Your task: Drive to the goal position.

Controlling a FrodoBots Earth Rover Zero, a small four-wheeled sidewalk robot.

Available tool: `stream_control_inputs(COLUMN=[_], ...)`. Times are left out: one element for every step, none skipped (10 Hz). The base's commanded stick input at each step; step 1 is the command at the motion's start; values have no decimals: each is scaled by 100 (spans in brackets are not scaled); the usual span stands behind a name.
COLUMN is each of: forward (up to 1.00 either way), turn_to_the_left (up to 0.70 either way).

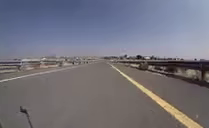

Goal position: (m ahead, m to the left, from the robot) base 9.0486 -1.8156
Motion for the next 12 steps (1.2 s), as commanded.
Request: stream_control_inputs(forward=[100,100,100,100,100,100,100,100,100,100,100,100], turn_to_the_left=[0,0,0,0,0,0,0,0,0,0,0,6])
